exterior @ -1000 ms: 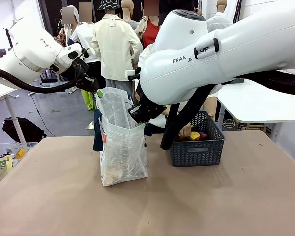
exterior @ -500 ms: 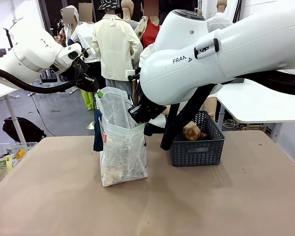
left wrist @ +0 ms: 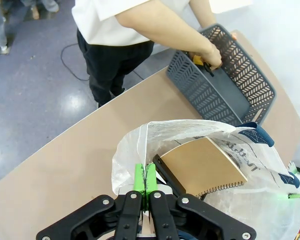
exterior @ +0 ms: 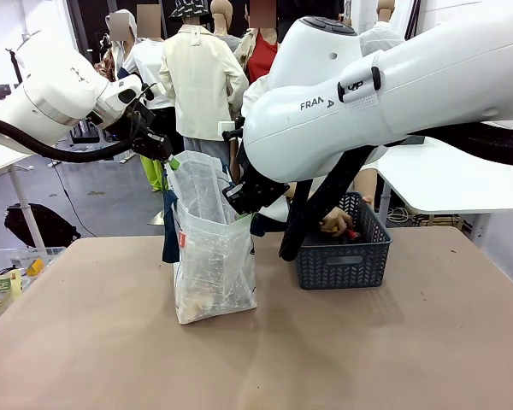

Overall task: Transfer purchased items from the store into the shopping bag.
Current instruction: Move the Reusable shopping bag to the right side of the table.

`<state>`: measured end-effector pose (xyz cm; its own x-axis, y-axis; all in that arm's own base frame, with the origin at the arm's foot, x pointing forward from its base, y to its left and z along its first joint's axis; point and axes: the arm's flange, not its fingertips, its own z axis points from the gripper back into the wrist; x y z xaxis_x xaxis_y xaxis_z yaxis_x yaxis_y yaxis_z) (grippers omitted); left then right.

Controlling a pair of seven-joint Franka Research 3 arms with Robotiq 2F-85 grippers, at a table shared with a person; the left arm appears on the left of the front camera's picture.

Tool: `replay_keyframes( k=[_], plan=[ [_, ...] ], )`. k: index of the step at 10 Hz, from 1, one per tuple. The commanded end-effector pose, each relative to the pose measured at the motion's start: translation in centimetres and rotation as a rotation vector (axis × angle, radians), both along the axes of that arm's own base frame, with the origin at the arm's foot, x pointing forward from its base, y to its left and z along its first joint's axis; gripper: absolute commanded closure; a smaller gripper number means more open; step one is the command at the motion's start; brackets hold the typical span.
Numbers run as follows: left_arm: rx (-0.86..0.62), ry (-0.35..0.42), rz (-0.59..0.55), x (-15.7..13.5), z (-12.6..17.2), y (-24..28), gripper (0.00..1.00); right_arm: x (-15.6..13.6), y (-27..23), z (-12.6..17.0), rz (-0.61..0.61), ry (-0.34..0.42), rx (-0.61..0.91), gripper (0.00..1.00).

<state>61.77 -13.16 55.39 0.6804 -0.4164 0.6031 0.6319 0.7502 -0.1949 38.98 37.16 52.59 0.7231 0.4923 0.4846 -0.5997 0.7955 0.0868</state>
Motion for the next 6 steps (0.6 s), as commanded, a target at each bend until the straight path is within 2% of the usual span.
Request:
replay_keyframes(
  k=[1,6],
  plan=[
    [-0.002,-0.002,0.003,0.01,0.1,0.23,1.0,0.0,-0.13,0.1,0.008,-0.007,-0.004,1.0],
    [-0.002,-0.002,0.003,0.01,0.1,0.23,1.0,0.0,-0.13,0.1,0.008,-0.007,-0.004,1.0]
  ],
)
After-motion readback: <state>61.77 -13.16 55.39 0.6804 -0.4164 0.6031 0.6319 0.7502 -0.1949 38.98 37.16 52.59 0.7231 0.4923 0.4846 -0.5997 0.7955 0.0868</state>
